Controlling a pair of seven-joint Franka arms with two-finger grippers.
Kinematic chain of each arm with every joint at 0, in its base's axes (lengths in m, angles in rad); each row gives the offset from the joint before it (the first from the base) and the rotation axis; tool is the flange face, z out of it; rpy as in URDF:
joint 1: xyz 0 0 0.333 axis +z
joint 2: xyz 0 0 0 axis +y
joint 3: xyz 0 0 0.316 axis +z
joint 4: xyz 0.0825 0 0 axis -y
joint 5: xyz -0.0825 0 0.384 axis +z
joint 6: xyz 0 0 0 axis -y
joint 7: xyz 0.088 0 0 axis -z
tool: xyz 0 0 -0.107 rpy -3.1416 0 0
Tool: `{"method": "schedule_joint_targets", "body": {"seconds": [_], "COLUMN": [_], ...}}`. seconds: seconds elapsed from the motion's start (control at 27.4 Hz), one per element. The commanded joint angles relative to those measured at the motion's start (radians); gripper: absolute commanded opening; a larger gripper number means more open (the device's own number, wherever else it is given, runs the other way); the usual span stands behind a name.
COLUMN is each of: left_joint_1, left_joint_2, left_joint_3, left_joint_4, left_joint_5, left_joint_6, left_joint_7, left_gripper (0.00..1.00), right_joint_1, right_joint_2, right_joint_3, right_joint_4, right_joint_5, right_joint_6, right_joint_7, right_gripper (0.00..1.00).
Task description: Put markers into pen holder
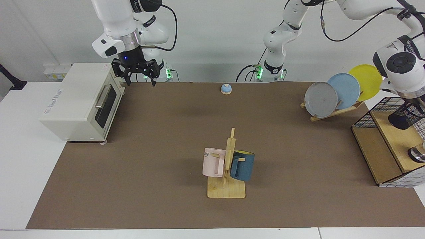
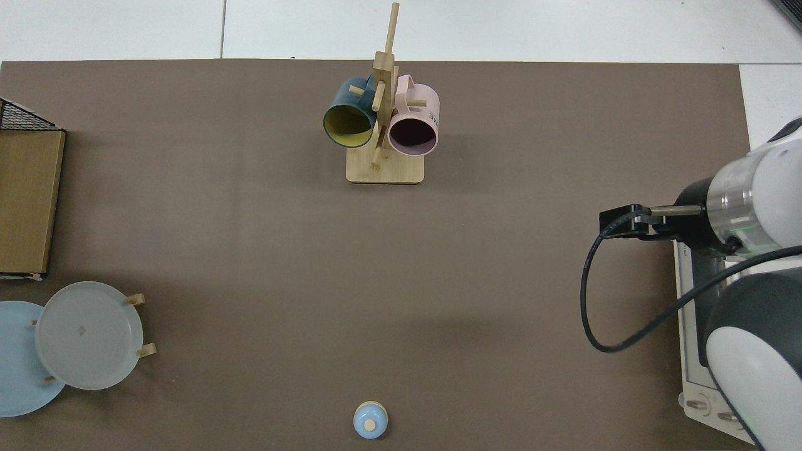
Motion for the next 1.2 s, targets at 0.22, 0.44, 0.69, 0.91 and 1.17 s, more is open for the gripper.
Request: {"method": "schedule_joint_targets", "body": {"seconds": [0.22,0.44,0.69,0.91,1.17], "left_joint_1": [0.006,0.005,-0.01,-0.024,-0.033], "left_joint_2": [-0.058,-0.072,-0.104,-0.118,-0.134], "left_joint_3": [-0.014,-0.014,-0.017,-0.043,-0.052], "left_joint_4": [-0.011,-0.007,0.016,0.081,0.134], "left_joint_5": [-0.112,-0.169,-0.207,-0.278,-0.454], "left_joint_6": [-0.008,-0.013,-0.044,-0.109,-0.123], "left_joint_7": [0.043,0.052,0.054,0.057,0.038], "left_gripper": [0.23,0.22,0.22,0.22,0.22], "right_joint_1": [-0.016,-0.016,-0.016,-0.016,-0.016], "right_joint_2": [-0.004,-0.004,-0.004,-0.004,-0.004], "right_joint_3": [0.01,0.01,0.01,0.01,0.01], "right_joint_4": [-0.009,-0.009,-0.009,-0.009,-0.009], "right_joint_5": [0.017,0.017,0.017,0.017,0.017], "right_joint_6": [0.018,0.018,0.018,0.018,0.018], "right_joint_7": [0.004,0.004,0.004,0.004,0.004], "right_gripper": [1.0,1.0,1.0,1.0,1.0]}}
